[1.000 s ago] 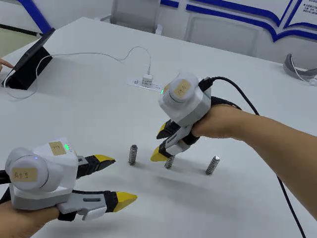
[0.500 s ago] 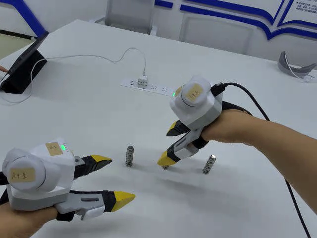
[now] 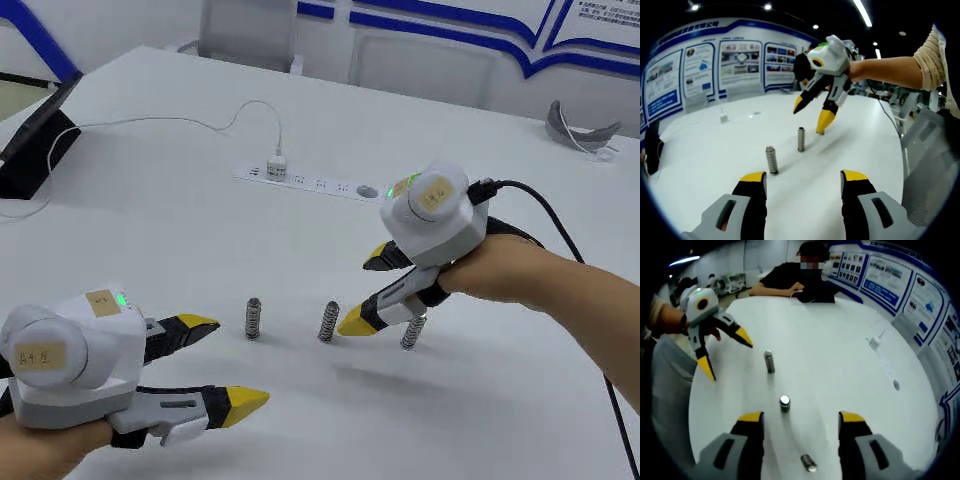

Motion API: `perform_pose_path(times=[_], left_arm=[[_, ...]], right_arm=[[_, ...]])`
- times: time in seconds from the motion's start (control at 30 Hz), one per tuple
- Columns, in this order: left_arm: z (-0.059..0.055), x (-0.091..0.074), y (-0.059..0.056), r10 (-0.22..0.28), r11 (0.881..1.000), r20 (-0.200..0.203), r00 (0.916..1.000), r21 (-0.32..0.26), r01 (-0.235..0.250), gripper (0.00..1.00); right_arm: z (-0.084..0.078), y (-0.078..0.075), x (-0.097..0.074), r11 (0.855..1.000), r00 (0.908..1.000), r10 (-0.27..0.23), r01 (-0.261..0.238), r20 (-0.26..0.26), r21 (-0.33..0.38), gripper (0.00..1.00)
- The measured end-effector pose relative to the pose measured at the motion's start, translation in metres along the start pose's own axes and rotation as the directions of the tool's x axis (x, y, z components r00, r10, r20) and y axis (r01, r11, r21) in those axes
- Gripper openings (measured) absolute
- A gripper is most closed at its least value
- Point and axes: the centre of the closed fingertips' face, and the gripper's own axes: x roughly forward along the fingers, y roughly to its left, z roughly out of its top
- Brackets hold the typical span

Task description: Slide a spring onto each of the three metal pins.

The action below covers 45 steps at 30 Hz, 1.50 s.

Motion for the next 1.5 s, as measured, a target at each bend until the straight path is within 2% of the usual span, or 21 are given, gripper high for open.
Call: perform_pose_path(times=[0.27,0.53,0.9,1.3,1.5], left_arm=[[0.0,0.002,-0.002,-0.003,1.0,-0.005,1.0,0.003,0.003,0.62],[0.002,0.004,-0.003,-0.004,1.0,-0.006,1.0,0.004,0.004,0.63],[0.003,0.006,-0.004,-0.007,1.0,-0.007,1.0,0.0,0.007,0.64],[0.005,0.007,-0.007,-0.012,1.0,-0.003,0.9999,0.003,0.012,0.64],[0.006,0.007,-0.007,-0.012,1.0,-0.001,0.9999,0.004,0.012,0.64]], right_arm=[[-0.012,-0.004,-0.014,0.998,0.9979,-0.051,0.049,0.04,0.042,0.65],[-0.029,-0.007,-0.027,0.99,0.9917,-0.102,0.094,0.078,0.107,0.66],[-0.05,0.002,-0.041,0.977,0.9829,-0.143,0.122,0.116,0.174,0.67],[-0.068,0.016,-0.056,0.957,0.9621,-0.204,0.157,0.181,0.244,0.69],[-0.067,0.022,-0.06,0.949,0.9502,-0.222,0.16,0.219,0.27,0.7]])
